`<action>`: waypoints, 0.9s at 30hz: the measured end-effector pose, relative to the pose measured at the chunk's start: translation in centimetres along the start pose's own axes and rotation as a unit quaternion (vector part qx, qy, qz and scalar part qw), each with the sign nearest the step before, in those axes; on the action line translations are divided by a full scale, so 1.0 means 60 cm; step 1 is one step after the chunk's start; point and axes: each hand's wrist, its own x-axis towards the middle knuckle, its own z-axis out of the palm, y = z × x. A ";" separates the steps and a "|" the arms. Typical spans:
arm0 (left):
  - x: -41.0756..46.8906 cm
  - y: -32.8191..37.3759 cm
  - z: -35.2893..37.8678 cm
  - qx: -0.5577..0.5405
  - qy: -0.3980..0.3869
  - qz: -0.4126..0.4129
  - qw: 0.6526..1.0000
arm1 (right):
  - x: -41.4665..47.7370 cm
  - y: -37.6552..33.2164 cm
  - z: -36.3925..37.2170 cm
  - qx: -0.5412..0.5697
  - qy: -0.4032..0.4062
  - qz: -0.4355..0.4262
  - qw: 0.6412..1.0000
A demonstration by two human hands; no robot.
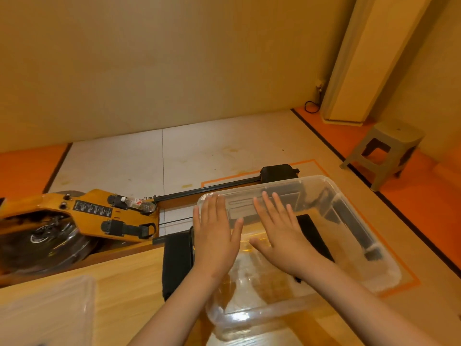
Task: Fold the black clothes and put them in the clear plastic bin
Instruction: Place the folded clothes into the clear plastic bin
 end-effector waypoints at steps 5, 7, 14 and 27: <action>-0.045 -0.096 -0.052 -0.006 0.021 -0.036 0.999 | 0.010 -0.115 0.019 0.045 0.039 -0.019 0.998; -0.069 -0.144 -0.062 -0.001 0.021 -0.060 0.998 | 0.013 -0.166 0.035 0.074 0.042 -0.010 0.996; -0.136 -0.290 -0.066 -0.073 -0.009 -0.155 0.985 | 0.033 -0.317 0.130 0.113 0.075 -0.050 0.989; -0.130 -0.345 0.034 -0.302 -0.137 -0.276 0.902 | 0.055 -0.322 0.290 0.391 -0.012 0.177 0.903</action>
